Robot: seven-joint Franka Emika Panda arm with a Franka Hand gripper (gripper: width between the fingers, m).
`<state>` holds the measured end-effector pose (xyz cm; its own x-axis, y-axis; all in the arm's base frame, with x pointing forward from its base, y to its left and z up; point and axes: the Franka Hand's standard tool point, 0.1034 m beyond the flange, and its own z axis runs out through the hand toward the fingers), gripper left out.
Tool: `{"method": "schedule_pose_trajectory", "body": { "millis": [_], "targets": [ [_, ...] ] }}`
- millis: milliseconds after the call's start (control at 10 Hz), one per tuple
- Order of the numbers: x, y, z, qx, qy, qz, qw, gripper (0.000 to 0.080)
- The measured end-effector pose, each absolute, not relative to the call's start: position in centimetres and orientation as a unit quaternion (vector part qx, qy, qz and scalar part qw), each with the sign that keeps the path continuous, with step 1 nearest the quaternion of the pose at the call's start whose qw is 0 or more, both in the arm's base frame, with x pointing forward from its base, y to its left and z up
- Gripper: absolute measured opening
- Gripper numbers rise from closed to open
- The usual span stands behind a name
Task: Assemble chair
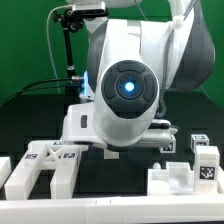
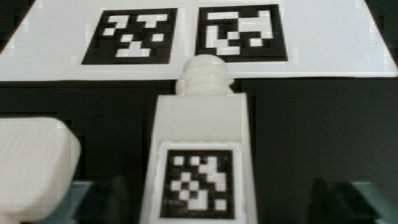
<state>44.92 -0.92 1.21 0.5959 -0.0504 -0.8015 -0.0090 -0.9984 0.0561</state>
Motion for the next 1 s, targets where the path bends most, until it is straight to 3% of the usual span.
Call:
{"method": "schedule_pose_trajectory", "body": {
  "millis": [100, 200, 300, 900, 1000],
  "targets": [
    [44.9, -0.9, 1.2, 0.893, -0.017, -0.449, 0.023, 0.0391],
    [44.9, -0.9, 1.2, 0.893, -0.017, -0.449, 0.023, 0.0391],
    [44.9, -0.9, 1.2, 0.893, -0.017, -0.449, 0.023, 0.0284],
    [45.2, -0.8, 1.5, 0.895, -0.016, -0.446, 0.022, 0.0285],
    [47.0, 0.1, 3.6, 0.904, -0.009, -0.428, 0.006, 0.0285]
  ]
}}
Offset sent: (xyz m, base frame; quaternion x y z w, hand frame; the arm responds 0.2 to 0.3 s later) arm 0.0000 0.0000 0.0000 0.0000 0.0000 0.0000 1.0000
